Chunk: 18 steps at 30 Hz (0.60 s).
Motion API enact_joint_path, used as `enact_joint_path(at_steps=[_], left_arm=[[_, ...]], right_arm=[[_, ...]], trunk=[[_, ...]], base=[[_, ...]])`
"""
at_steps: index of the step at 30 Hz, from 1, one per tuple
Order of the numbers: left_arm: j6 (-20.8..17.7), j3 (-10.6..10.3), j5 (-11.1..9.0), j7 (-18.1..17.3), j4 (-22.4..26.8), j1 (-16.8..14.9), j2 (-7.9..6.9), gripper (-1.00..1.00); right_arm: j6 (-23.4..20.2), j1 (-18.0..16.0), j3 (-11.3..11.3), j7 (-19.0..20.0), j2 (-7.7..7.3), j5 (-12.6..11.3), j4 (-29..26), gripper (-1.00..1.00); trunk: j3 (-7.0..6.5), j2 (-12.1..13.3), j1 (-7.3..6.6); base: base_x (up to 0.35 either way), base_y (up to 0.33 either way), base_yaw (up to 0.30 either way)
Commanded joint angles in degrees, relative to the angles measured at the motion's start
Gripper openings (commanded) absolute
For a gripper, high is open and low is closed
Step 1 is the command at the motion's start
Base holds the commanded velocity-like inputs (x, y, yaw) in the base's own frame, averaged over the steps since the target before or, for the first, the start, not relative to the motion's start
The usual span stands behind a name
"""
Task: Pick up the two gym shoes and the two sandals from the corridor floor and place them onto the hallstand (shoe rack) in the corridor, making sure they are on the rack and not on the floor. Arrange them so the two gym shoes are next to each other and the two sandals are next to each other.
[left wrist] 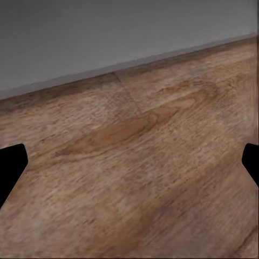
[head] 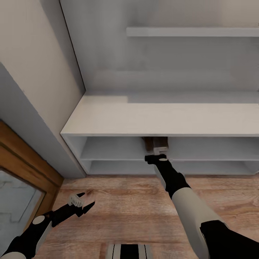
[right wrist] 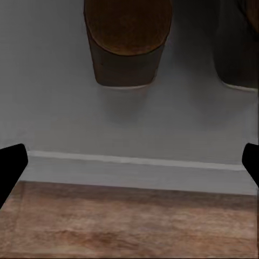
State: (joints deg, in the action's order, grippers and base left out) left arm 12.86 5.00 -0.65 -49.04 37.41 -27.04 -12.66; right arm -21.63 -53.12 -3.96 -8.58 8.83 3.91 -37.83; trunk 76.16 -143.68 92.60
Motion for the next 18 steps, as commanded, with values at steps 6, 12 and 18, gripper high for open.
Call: enact_joint_path(at_steps=[6,12,18], left_arm=[[0.15,0.1,-0.06,-0.26,-0.06,-0.03,0.01,1.0],[0.14,0.07,-0.06,-0.26,-0.05,-0.03,0.01,1.0],[0.14,0.04,-0.06,-0.26,-0.04,-0.03,0.01,1.0]], right_arm=[[-0.46,-0.01,-0.2,-0.14,-0.04,0.39,-0.19,1.0],[-0.45,0.01,-0.32,-0.13,-0.04,0.4,-0.11,1.0],[-0.44,0.03,-0.42,-0.13,-0.05,0.4,-0.13,1.0]], trunk=[[0.04,-0.02,-0.05],[0.04,-0.02,-0.05],[0.04,-0.02,-0.05]], base=[[-0.335,0.0,0.0],[-0.337,0.0,0.0],[-0.337,0.0,0.0]])
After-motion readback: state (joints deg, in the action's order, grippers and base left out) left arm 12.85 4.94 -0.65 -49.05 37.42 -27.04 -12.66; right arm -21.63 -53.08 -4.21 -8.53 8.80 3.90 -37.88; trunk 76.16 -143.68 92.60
